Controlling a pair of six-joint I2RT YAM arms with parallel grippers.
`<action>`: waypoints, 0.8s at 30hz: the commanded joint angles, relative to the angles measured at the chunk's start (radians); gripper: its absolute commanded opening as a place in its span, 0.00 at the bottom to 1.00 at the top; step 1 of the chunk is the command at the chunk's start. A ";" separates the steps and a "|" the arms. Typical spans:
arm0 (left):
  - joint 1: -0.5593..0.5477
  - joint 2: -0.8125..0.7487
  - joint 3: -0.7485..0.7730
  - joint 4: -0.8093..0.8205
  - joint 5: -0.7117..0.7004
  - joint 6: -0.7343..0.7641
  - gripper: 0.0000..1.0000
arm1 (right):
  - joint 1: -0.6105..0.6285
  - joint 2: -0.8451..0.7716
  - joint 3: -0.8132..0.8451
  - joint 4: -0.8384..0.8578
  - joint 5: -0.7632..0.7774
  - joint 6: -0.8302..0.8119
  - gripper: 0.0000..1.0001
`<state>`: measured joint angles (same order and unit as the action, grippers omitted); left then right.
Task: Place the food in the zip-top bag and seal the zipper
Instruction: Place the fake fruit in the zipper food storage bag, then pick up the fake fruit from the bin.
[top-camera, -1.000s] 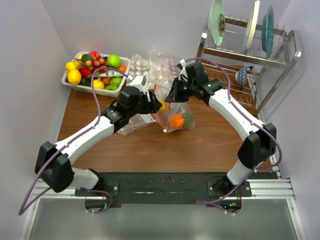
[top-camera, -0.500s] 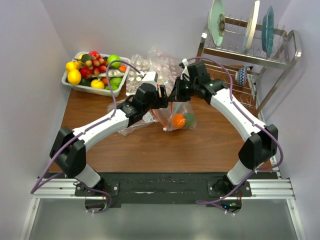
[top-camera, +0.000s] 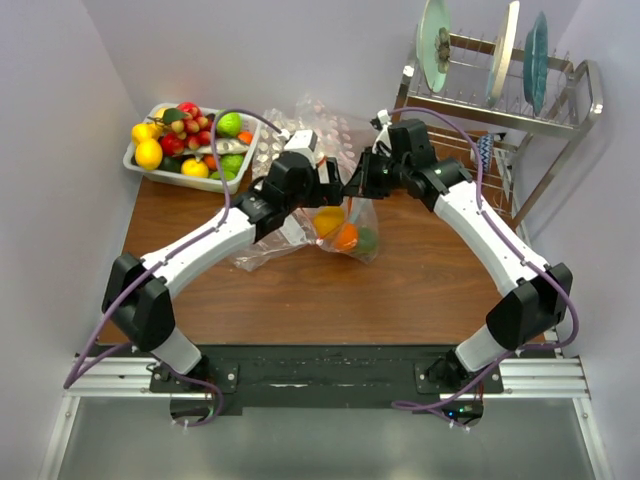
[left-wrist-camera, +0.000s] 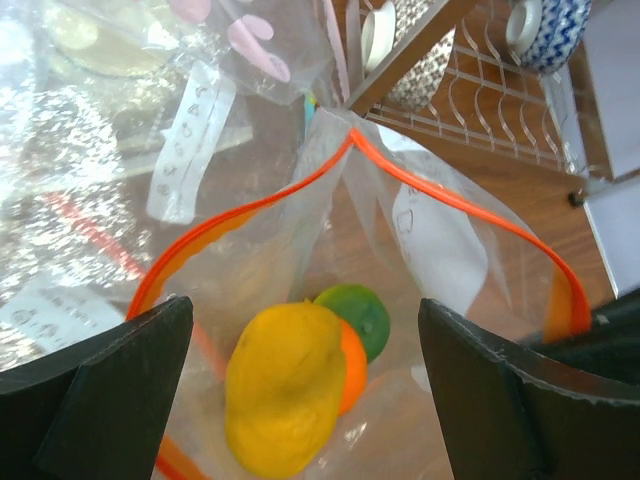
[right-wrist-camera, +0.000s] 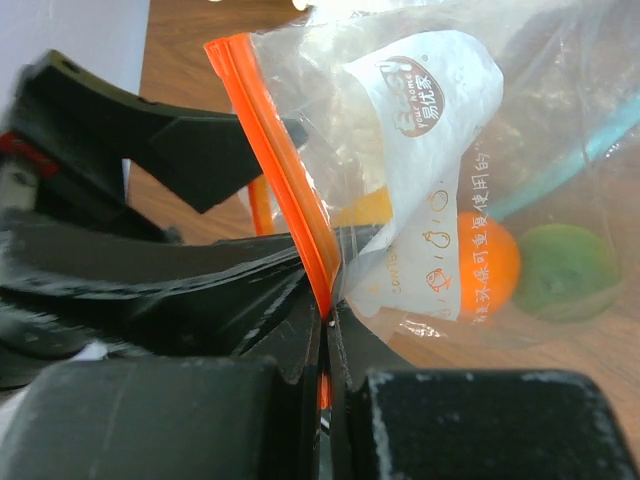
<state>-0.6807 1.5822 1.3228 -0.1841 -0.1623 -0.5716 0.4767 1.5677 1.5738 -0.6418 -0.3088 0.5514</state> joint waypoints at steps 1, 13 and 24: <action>0.050 -0.126 0.108 -0.086 0.098 0.045 0.99 | 0.003 -0.008 -0.029 0.062 -0.055 0.019 0.00; 0.458 -0.242 0.167 -0.296 0.242 0.219 0.98 | -0.006 0.028 -0.061 0.102 -0.098 0.031 0.00; 0.722 0.013 0.283 -0.230 0.093 0.216 0.96 | -0.006 0.025 -0.069 0.096 -0.088 0.010 0.00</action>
<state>-0.0124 1.5356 1.5574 -0.4557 -0.0200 -0.3725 0.4767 1.5990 1.5085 -0.5678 -0.3843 0.5728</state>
